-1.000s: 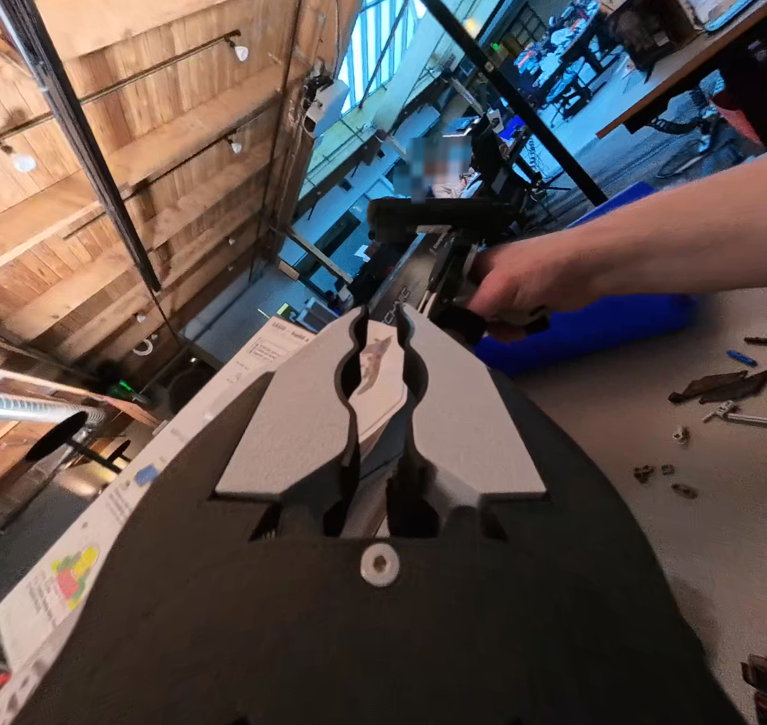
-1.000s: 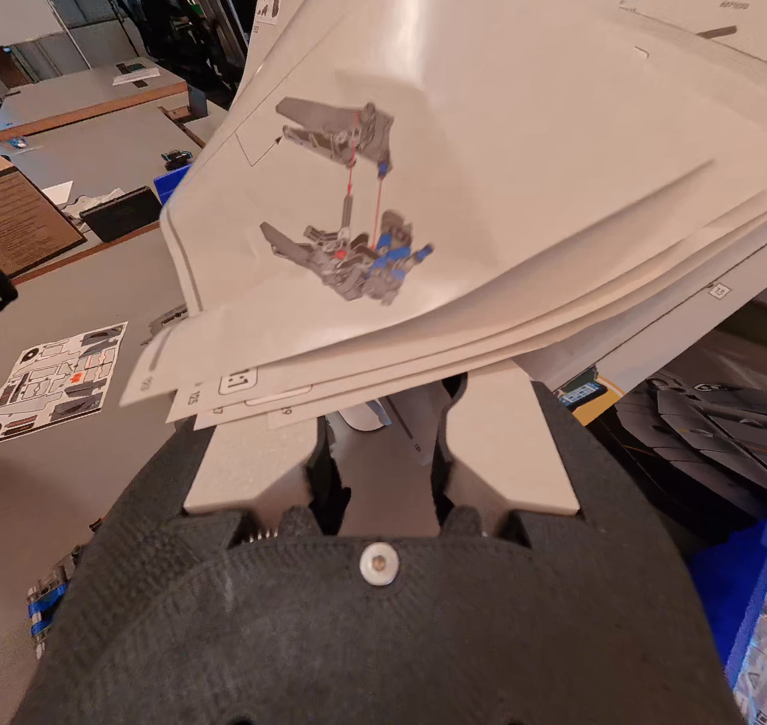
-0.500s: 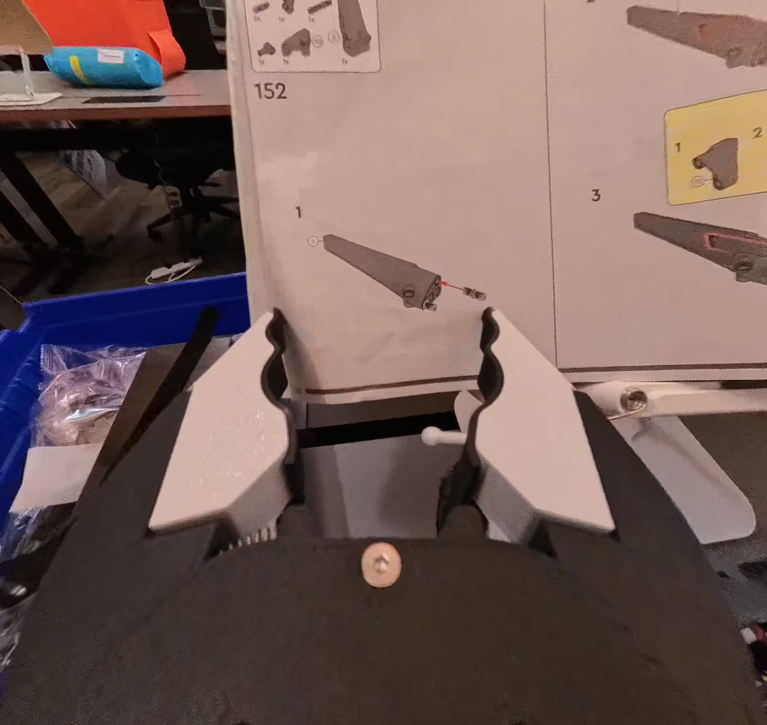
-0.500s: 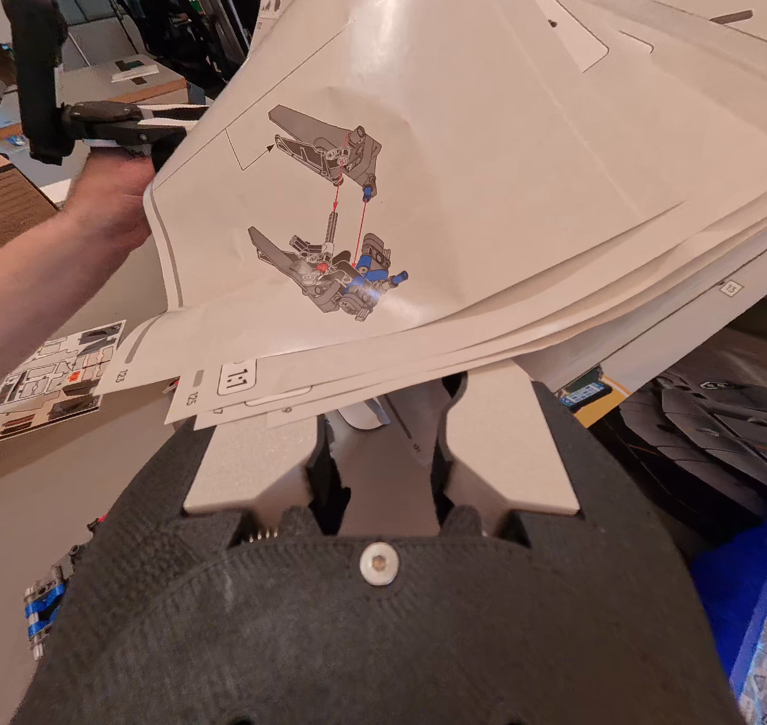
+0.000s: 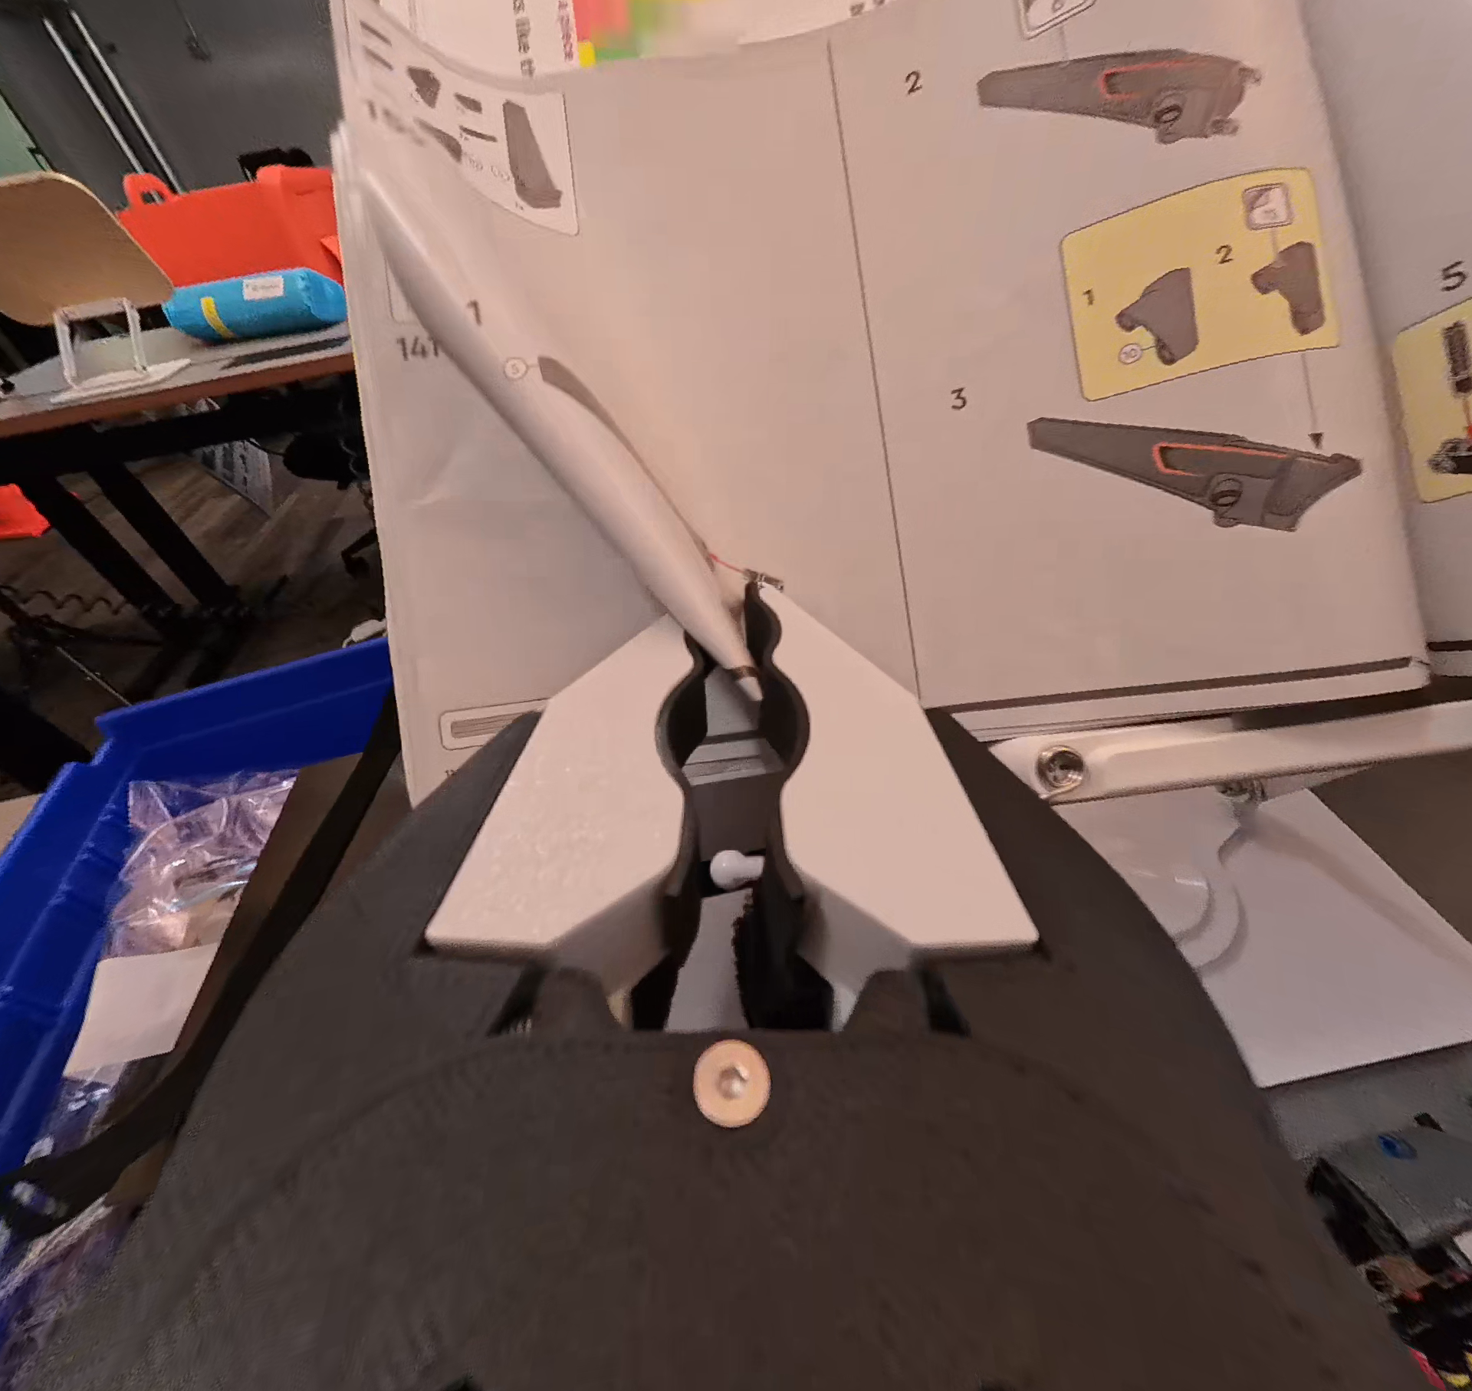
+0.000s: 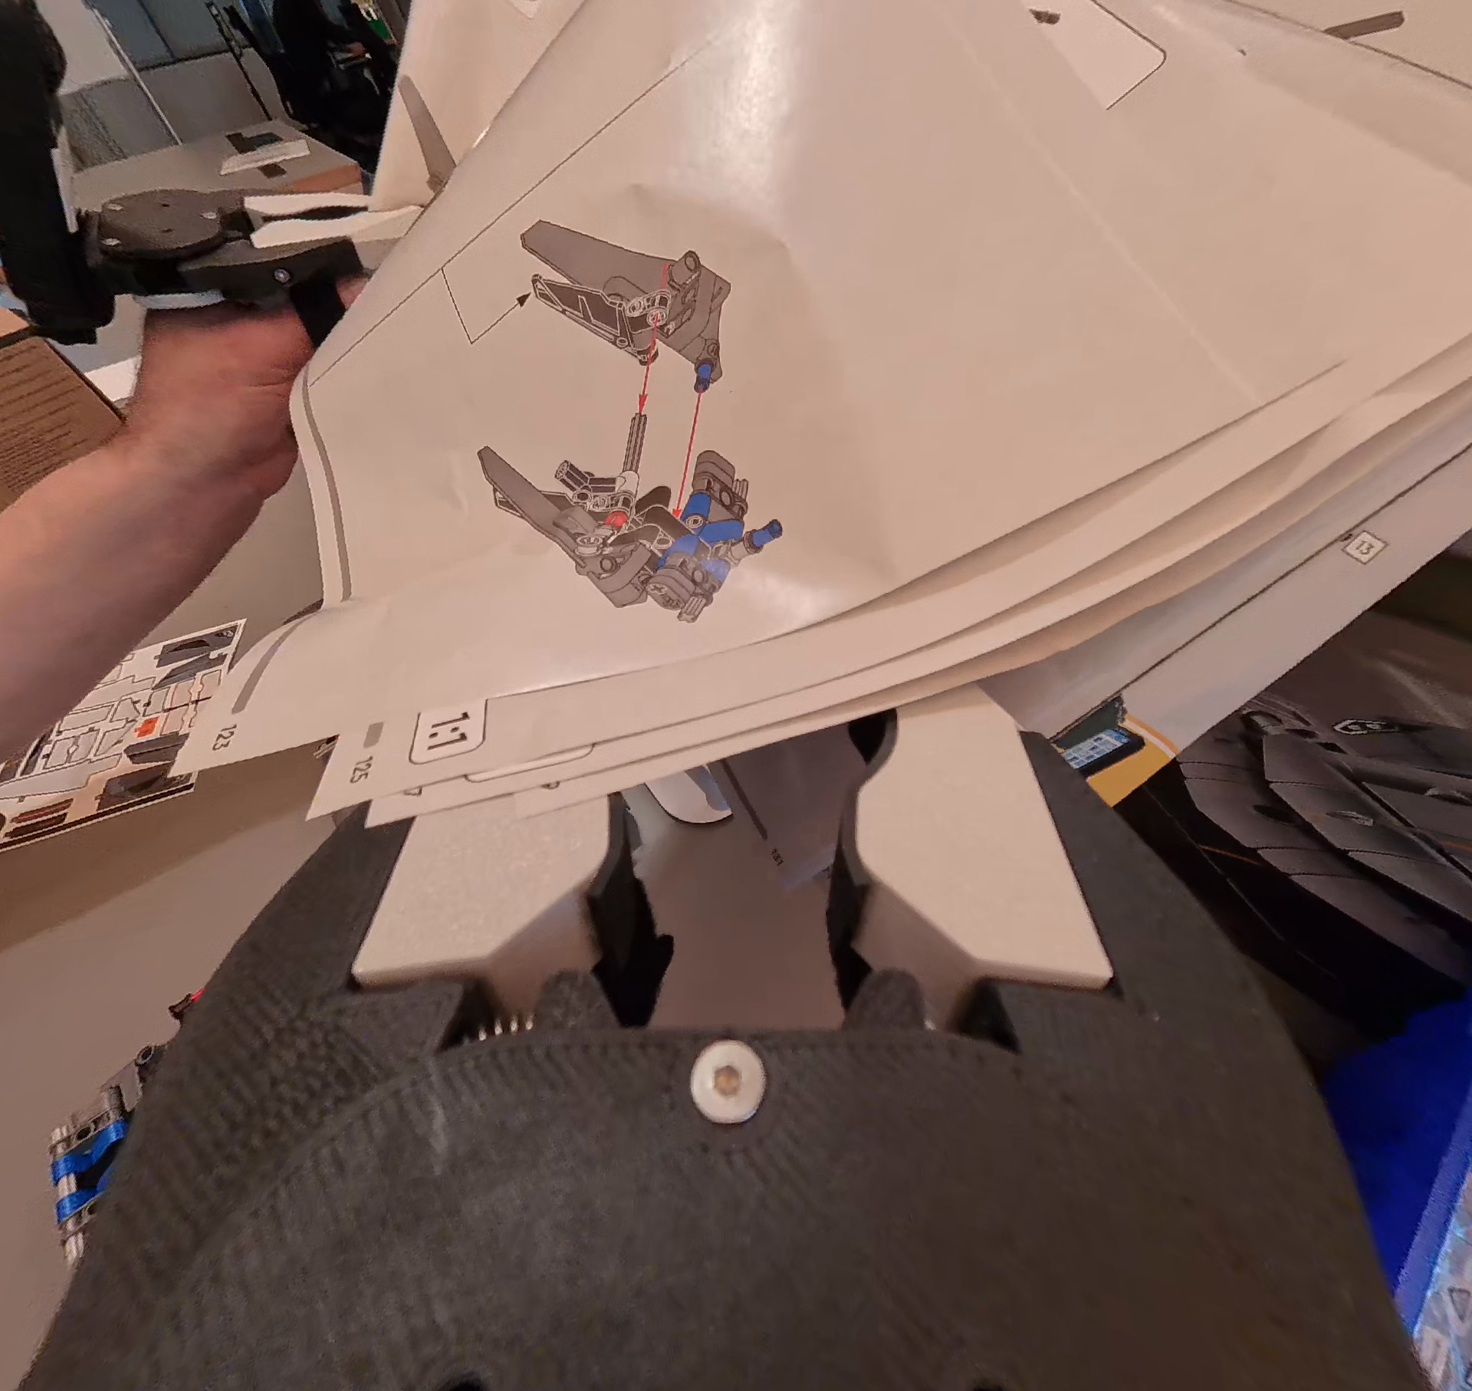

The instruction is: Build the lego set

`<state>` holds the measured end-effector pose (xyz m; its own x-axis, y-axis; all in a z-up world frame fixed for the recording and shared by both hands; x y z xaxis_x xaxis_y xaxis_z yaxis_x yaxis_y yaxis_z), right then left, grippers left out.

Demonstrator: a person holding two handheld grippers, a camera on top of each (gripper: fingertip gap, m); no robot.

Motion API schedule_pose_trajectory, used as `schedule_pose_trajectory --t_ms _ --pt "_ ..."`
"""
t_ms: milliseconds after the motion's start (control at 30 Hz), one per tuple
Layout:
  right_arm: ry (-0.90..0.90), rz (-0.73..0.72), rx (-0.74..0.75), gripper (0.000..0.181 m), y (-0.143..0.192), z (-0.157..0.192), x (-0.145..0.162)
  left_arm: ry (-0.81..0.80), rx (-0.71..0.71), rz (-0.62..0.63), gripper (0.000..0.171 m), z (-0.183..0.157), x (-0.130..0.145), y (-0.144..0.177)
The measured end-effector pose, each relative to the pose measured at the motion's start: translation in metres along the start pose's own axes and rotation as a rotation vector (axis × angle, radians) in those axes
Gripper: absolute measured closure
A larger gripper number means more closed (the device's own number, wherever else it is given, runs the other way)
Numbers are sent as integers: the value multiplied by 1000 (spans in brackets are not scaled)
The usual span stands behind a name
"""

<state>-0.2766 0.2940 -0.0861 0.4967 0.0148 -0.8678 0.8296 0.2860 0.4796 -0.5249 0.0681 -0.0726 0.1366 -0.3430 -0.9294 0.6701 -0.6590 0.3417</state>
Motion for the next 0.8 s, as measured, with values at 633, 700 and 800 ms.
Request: schedule_pose_trajectory --t_ms 633,700,800 --pt "11 7 -11 128 -4 4 -1 -722 531 -500 151 -276 -54 175" --pt "9 6 -16 127 -3 3 0 -608 465 -510 152 -237 -60 174" --pt "1 0 -20 127 -3 1 1 -463 387 -380 149 -170 -54 134"
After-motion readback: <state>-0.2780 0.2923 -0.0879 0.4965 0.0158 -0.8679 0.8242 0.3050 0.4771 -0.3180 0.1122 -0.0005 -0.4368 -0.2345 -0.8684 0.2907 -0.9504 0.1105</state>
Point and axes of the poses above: each gripper's, where its closed fingertips meet, y back along the fingers, x out of its underside, z = x × y across the jaws, the point moved 2 cm from there along y, back along the fingers, and after that the axes turned 12 degrees about z, right-handed, at the moved point
